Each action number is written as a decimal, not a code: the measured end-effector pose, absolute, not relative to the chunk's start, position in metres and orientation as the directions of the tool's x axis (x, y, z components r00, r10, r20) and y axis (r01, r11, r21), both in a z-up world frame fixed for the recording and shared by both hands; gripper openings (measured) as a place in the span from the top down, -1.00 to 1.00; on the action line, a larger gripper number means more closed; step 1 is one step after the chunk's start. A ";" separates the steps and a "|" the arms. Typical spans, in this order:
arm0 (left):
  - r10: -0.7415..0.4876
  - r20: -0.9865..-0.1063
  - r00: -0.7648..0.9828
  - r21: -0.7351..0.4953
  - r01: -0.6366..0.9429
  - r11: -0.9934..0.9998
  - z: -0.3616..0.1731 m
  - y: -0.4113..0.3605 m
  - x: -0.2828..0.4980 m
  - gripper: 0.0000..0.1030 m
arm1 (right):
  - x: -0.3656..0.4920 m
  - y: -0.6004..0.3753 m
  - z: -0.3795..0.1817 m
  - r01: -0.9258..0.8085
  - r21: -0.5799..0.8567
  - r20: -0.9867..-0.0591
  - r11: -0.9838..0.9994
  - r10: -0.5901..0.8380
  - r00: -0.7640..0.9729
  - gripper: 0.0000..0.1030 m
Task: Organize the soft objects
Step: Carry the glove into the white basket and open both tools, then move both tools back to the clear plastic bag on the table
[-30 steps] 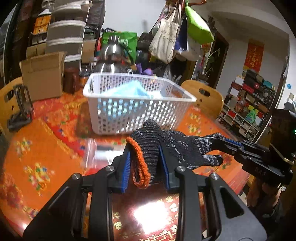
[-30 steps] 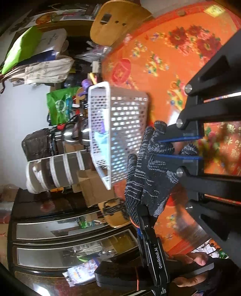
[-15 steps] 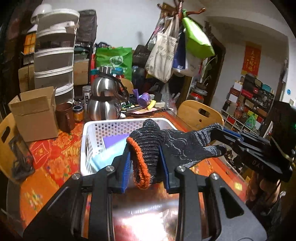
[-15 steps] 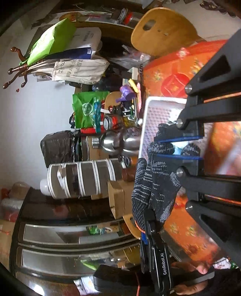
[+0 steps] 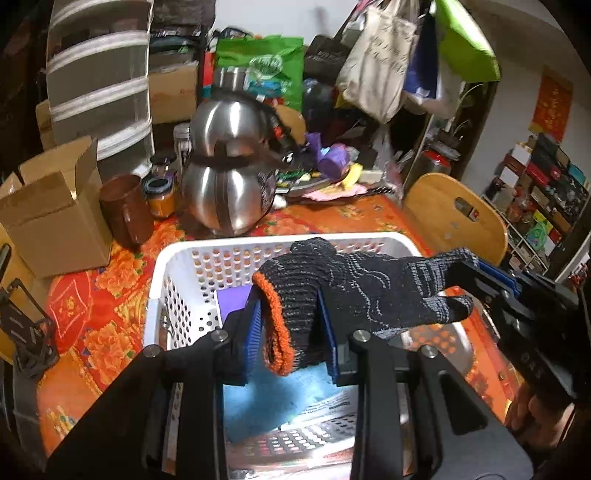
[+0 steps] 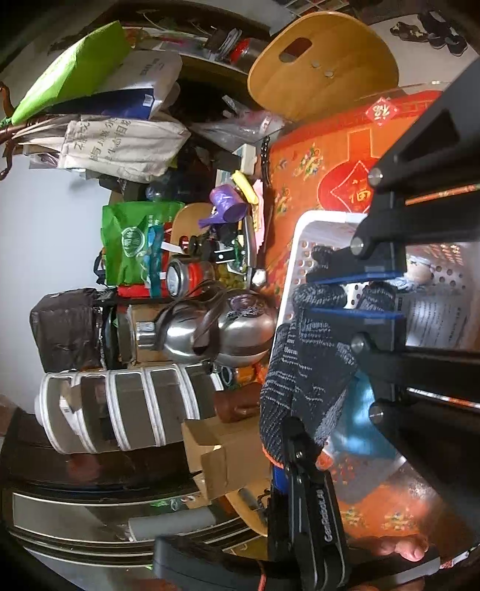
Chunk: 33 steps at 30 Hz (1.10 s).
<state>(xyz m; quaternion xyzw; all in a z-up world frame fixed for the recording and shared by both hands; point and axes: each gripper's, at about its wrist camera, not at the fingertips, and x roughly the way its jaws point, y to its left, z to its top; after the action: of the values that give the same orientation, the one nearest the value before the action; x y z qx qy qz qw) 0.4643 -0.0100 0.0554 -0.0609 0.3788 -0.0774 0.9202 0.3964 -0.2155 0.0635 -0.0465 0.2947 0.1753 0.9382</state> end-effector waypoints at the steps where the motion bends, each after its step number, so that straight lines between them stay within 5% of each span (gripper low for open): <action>1: -0.182 -0.688 0.703 -0.171 0.087 0.982 0.051 -0.009 0.467 0.48 | 0.399 -0.215 0.059 -0.363 0.023 -0.572 0.932 0.310 0.760 0.80; 4: -0.153 -0.680 0.717 -0.168 0.052 0.984 0.041 -0.003 0.470 0.11 | 0.403 -0.214 0.050 -0.360 0.036 -0.587 0.932 0.311 0.748 0.75; 5: -0.138 -0.683 0.717 -0.159 0.038 0.987 0.037 -0.001 0.471 -0.38 | 0.405 -0.215 0.046 -0.353 0.047 -0.597 0.935 0.309 0.740 0.56; 6: -0.118 -0.688 0.716 -0.145 0.024 0.989 0.034 0.001 0.472 -0.67 | 0.408 -0.217 0.044 -0.346 0.056 -0.607 0.937 0.307 0.733 0.17; 8: -0.099 -0.673 0.733 -0.130 0.014 0.991 0.031 0.007 0.466 -0.71 | 0.407 -0.220 0.039 -0.334 0.060 -0.608 0.941 0.299 0.735 -0.36; 21: -0.137 -0.667 0.732 -0.164 0.035 0.986 0.014 0.023 0.432 -0.71 | 0.395 -0.226 0.027 -0.323 0.079 -0.629 0.943 0.299 0.718 -0.39; 33: -0.107 -0.687 0.718 -0.166 -0.012 0.986 -0.029 0.061 0.292 -0.74 | 0.291 -0.272 -0.019 -0.266 0.139 -0.656 0.954 0.290 0.697 -0.42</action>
<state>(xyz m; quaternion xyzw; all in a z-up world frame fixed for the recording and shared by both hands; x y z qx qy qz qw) 0.2919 0.0607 -0.0294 -0.0793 0.3743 -0.0257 0.9235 0.2907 -0.2724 -0.0191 0.0165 0.3586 0.1509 0.9211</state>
